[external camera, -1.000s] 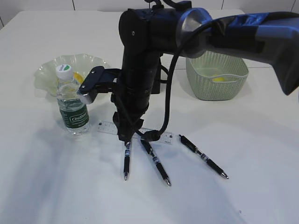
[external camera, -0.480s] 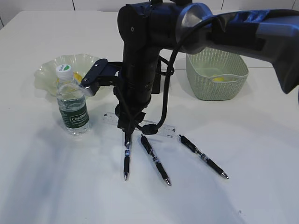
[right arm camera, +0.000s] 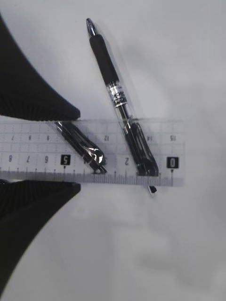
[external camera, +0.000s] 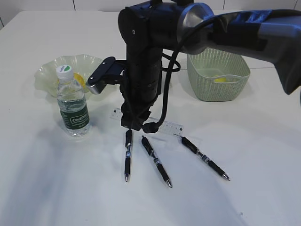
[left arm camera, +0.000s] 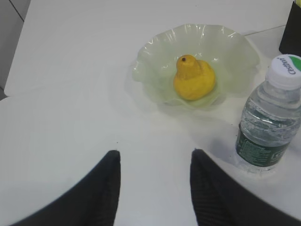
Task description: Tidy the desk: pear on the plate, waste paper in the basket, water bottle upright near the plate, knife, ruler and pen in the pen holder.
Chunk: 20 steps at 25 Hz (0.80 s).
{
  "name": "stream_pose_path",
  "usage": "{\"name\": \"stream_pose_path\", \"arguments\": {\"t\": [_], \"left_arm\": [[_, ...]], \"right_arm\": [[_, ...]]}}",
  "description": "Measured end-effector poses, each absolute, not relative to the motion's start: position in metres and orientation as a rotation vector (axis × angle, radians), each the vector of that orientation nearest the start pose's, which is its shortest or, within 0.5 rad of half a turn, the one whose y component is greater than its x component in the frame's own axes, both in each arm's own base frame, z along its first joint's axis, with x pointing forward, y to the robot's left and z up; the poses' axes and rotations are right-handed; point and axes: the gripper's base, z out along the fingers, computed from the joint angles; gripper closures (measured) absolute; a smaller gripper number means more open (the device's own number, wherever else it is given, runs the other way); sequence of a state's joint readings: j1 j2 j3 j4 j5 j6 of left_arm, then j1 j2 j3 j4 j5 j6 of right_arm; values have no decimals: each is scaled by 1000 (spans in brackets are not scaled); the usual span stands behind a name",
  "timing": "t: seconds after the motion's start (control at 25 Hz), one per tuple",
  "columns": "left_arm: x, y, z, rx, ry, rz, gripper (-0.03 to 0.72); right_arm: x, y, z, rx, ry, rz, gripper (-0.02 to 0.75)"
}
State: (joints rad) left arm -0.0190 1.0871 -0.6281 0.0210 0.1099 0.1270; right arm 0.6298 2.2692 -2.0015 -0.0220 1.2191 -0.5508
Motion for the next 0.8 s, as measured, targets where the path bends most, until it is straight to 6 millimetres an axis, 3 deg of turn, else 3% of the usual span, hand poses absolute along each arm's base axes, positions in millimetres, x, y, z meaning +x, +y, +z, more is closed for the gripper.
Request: {"name": "stream_pose_path", "arguments": {"t": [0.8], "left_arm": [[225, -4, 278, 170, 2045, 82, 347]], "right_arm": [[389, 280, 204, -1423, 2588, -12, 462]]}}
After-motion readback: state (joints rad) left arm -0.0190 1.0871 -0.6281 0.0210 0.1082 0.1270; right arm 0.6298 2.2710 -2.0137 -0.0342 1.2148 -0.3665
